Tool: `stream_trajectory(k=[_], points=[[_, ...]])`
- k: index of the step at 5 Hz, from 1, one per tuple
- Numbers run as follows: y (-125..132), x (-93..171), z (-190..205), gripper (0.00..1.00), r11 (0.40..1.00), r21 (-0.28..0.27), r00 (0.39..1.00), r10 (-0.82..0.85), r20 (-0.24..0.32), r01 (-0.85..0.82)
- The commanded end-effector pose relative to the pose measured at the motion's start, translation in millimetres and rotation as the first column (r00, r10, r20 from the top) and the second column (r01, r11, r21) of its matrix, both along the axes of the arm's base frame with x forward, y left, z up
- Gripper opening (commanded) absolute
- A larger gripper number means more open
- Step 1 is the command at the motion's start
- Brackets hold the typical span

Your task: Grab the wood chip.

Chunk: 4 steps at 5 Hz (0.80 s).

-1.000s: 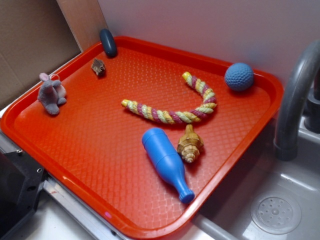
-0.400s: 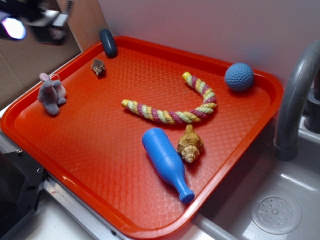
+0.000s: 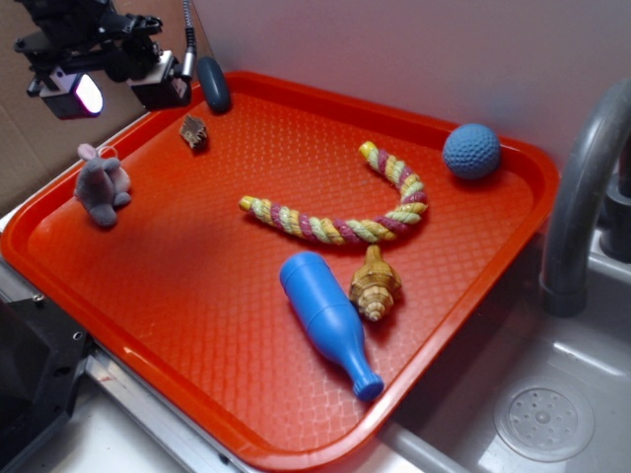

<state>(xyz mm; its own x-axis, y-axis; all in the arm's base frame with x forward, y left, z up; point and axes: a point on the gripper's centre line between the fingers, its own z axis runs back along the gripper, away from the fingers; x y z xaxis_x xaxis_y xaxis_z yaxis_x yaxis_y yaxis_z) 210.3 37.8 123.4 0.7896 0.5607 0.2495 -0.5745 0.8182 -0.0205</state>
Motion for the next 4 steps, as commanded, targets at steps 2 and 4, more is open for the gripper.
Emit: stream_trajectory(k=[2, 4], points=[[10, 1, 10, 1.00, 1.000, 0.000, 0.999, 0.030, 0.029, -0.030], [46, 40, -34, 1.00, 0.995, 0.017, 0.995, 0.103, -0.008, -0.103]])
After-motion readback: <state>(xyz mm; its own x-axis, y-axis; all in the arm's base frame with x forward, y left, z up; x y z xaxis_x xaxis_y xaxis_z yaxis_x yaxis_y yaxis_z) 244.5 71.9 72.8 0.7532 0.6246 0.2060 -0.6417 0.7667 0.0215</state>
